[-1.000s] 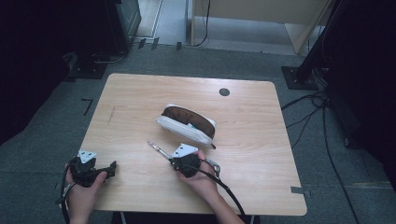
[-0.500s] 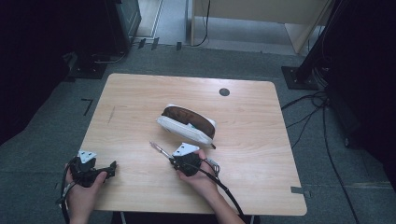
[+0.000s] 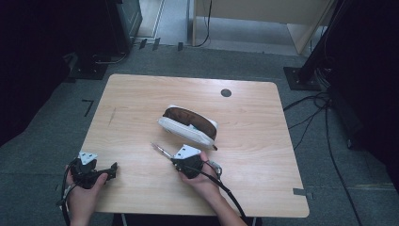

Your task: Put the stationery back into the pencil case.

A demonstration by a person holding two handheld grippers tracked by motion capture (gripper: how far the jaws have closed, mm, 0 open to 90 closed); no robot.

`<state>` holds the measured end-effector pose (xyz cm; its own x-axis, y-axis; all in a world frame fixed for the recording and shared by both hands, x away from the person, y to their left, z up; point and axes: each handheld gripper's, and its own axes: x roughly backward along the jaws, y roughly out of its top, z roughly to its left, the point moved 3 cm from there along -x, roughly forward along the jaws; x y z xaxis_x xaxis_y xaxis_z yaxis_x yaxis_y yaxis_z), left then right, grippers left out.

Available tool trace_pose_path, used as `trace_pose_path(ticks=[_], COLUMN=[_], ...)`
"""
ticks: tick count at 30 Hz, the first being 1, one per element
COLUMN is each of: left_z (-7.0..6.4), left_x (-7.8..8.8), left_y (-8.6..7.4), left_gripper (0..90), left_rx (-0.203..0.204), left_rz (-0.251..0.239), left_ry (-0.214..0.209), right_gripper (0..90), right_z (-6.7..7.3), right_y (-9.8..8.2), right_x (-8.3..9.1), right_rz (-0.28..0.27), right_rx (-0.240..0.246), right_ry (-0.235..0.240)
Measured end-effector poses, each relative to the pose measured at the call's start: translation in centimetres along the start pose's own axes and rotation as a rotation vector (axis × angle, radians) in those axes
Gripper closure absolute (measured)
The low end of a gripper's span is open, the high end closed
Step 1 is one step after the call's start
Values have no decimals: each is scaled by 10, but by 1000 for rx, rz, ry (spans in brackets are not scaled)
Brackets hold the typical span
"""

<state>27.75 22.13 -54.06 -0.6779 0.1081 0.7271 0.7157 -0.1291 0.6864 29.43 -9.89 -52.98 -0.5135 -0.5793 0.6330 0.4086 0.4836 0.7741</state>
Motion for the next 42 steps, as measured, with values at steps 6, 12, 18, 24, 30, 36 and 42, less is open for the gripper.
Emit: trace_pose_path(ticks=[6, 12, 18, 24, 30, 36, 42], left_z=[0, 0, 0, 0, 0, 0, 0], left_x=[0, 0, 0, 0, 0, 0, 0], left_y=[0, 0, 0, 0, 0, 0, 0], left_gripper=[3, 3, 3, 2, 2, 3, 3], left_rx=[0, 0, 0, 0, 1, 1, 1], left_rz=[0, 0, 0, 0, -1, -1, -1], left_ry=[0, 0, 0, 0, 0, 0, 1], right_gripper=[816, 816, 816, 816, 816, 816, 816], right_z=[-8, -18, -31, -44, -57, -69, -85], right_y=[9, 18, 27, 33, 41, 51, 58], right_x=[18, 37, 57, 73, 89, 102, 110], right_rz=[-31, -55, -85, -98, -130, -152, -163], right_rx=[-2, -3, -23, -29, -37, -26, -10], right_ry=[9, 7, 5, -7, -22, -50, -73])
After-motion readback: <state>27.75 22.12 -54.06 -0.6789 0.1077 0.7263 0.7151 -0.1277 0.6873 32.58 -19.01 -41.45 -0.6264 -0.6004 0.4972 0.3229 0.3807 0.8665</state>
